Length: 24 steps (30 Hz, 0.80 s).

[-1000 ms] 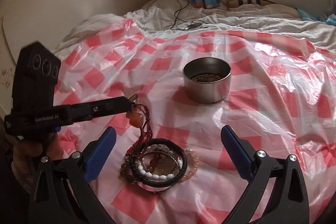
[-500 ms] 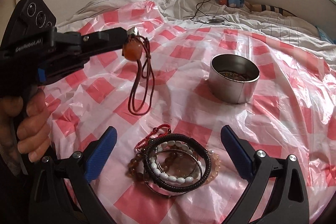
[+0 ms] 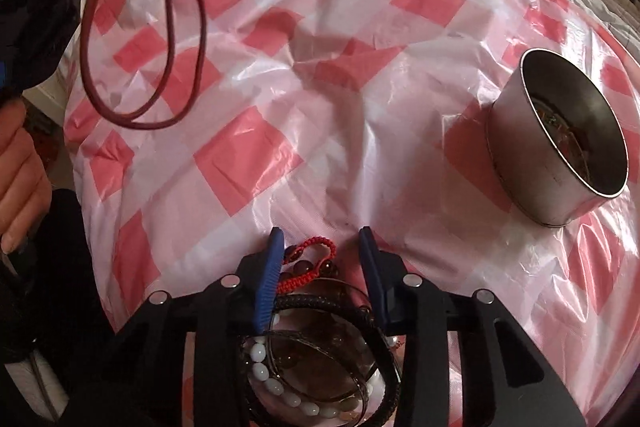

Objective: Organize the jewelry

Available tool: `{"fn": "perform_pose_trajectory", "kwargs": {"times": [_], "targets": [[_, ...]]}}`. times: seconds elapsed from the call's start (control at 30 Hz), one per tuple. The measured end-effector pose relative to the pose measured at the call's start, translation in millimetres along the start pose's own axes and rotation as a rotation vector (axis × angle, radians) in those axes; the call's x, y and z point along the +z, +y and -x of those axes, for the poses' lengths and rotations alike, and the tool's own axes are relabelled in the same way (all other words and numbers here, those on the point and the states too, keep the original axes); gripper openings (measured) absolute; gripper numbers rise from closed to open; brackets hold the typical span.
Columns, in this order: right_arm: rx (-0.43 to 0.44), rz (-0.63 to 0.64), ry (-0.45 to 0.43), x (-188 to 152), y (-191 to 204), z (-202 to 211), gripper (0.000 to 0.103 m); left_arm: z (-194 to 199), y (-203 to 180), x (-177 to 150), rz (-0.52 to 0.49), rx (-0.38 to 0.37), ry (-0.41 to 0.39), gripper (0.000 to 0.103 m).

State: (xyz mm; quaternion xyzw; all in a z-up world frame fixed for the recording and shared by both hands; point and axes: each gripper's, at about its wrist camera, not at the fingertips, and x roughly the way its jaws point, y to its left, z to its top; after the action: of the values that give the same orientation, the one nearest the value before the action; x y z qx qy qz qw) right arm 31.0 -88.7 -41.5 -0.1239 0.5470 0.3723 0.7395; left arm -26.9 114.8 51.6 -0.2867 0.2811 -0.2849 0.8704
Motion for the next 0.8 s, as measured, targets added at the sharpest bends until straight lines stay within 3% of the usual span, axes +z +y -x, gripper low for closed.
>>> {"fn": "perform_pose_trajectory", "kwargs": {"times": [0.03, 0.17, 0.57, 0.8], "targets": [[0.012, 0.003, -0.001, 0, 0, 0, 0.020, -1, 0, 0, -0.001, -0.001, 0.001, 0.004], [0.010, 0.018, -0.054, -5, 8, 7, 0.008, -2, -1, 1, 0.001, 0.000, 0.001, 0.004], [0.161, -0.251, -0.465, -42, -12, 85, 0.008, -6, -1, -4, -0.001, -0.004, 0.009, 0.004], [0.104, -0.362, -0.675, -43, -48, 143, 0.008, -44, -24, 14, -0.068, -0.050, 0.037, 0.004]]}}
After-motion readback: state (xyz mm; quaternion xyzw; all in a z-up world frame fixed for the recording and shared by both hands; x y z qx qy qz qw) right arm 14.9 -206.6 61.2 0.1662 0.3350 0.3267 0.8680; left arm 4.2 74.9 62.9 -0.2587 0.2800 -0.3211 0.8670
